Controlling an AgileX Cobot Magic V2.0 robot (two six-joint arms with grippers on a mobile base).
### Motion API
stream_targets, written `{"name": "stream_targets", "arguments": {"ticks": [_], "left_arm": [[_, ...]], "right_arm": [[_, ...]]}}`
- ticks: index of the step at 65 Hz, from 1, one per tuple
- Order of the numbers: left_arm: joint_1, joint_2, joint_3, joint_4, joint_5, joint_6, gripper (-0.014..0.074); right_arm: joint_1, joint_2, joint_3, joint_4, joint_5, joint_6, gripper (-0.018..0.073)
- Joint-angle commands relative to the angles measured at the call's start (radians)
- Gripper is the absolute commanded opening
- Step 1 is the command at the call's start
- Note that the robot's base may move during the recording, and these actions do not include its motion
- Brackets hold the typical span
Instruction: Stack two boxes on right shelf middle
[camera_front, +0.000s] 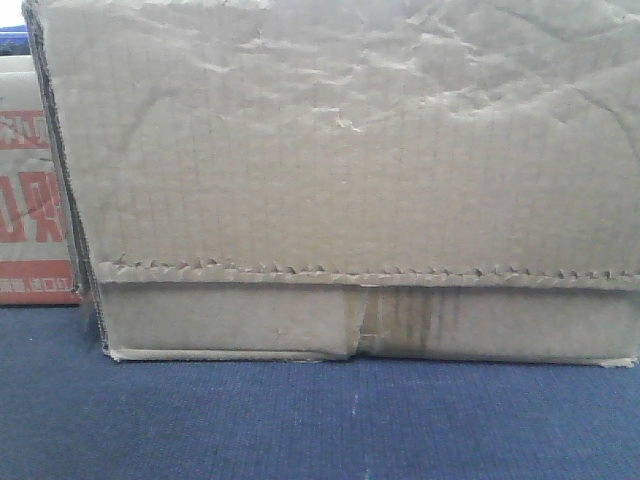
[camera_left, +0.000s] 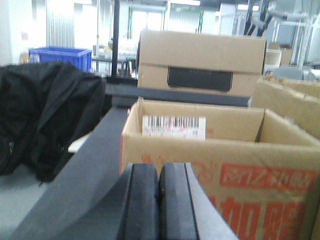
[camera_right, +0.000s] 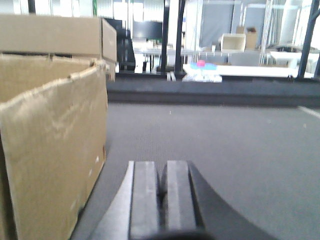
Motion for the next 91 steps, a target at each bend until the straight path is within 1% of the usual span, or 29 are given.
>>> {"name": "stream_targets", "arguments": {"ticks": [1, 3, 7, 13, 20, 27, 28, 32, 35, 39, 45, 47, 50, 52, 53, 54, 56, 57, 61, 66, 69, 73, 79, 87, 91], "left_arm": [[0.006, -0.005, -0.002, 0.0, -0.059, 0.005, -0.0111], [0.006, -0.005, -0.018, 0.0, -0.057, 0.005, -0.0111], [0.006, -0.005, -0.064, 0.0, -0.042, 0.005, -0.0111], [0.006, -0.005, -0.183, 0.009, 0.033, 0.005, -0.0111], [0.006, 0.04, -0.359, 0.011, 0.179, 0.005, -0.0111], [0.006, 0.146, -0.553, 0.024, 0.364, 0.005, -0.0111], [0.006, 0.163, -0.564, 0.027, 0.375, 0.005, -0.0111], [0.006, 0.243, -0.664, 0.038, 0.469, 0.005, -0.0109], [0.006, 0.297, -0.724, 0.042, 0.502, 0.005, -0.0098], [0.006, 0.368, -0.799, 0.048, 0.534, 0.005, -0.005], [0.006, 0.473, -0.881, 0.052, 0.579, 0.005, 0.0047], [0.006, 0.502, -0.898, 0.052, 0.586, 0.005, 0.0099], [0.001, 0.544, -0.914, 0.052, 0.597, 0.005, 0.0168], [-0.003, 0.562, -0.916, 0.052, 0.599, 0.005, 0.0231], [-0.005, 0.57, -0.916, 0.052, 0.599, 0.005, 0.0244], [-0.008, 0.579, -0.916, 0.052, 0.599, 0.005, 0.0284], [-0.013, 0.597, -0.916, 0.052, 0.603, 0.005, 0.0339], [-0.018, 0.603, -0.919, 0.052, 0.606, 0.005, 0.0379], [-0.022, 0.629, -0.923, 0.052, 0.633, 0.005, 0.0477], [-0.022, 0.668, -0.923, 0.05, 0.666, 0.005, 0.0567], [-0.028, 0.687, -0.925, 0.05, 0.69, 0.005, 0.0579], [-0.037, 0.717, -0.927, 0.056, 0.712, 0.005, 0.0578], [-0.038, 0.782, -0.961, 0.056, 0.781, 0.005, 0.0579], [-0.038, 0.911, -1.083, 0.058, 0.954, 0.006, 0.0559], [-0.032, 0.979, -1.168, 0.058, 1.038, 0.023, 0.0545]], "right_arm": [[-0.007, -0.004, 0.0, -0.008, -0.084, 0.003, -0.0155], [-0.007, -0.004, 0.0, -0.003, -0.099, 0.003, -0.0155], [-0.007, -0.004, -0.028, -0.003, -0.085, 0.003, -0.0155], [-0.007, -0.004, -0.162, -0.003, 0.015, 0.003, -0.0155], [-0.007, 0.0, -0.357, -0.003, 0.146, 0.003, -0.0155], [-0.007, 0.106, -0.563, -0.003, 0.288, 0.003, -0.0155], [-0.007, 0.115, -0.575, -0.003, 0.297, 0.003, -0.0155], [-0.007, 0.214, -0.69, -0.003, 0.364, 0.003, -0.0133], [-0.007, 0.265, -0.741, -0.003, 0.401, 0.003, -0.0097], [-0.007, 0.353, -0.82, -0.003, 0.441, 0.003, -0.0021], [-0.007, 0.469, -0.902, -0.003, 0.482, 0.003, 0.0156], [-0.007, 0.5, -0.919, -0.003, 0.486, 0.003, 0.023], [-0.007, 0.55, -0.934, -0.003, 0.486, 0.003, 0.0318], [-0.007, 0.575, -0.941, -0.003, 0.486, 0.003, 0.0372], [-0.007, 0.587, -0.944, -0.003, 0.486, 0.003, 0.0398], [-0.007, 0.599, -0.946, -0.003, 0.486, 0.003, 0.0433], [-0.007, 0.618, -0.946, -0.003, 0.486, 0.003, 0.0477], [-0.007, 0.631, -0.946, -0.003, 0.486, 0.003, 0.0497], [-0.007, 0.661, -0.946, -0.003, 0.492, 0.003, 0.0568], [-0.007, 0.697, -0.946, -0.003, 0.501, 0.003, 0.0568], [-0.001, 0.717, -0.946, -0.003, 0.508, 0.003, 0.0568], [0.011, 0.737, -0.946, -0.003, 0.515, 0.003, 0.0568], [0.036, 0.755, -0.946, -0.003, 0.536, 0.003, 0.0568], [0.059, 0.773, -0.946, -0.003, 0.56, 0.003, 0.0568], [0.067, 0.779, -0.946, -0.003, 0.564, 0.003, 0.0568]]}}
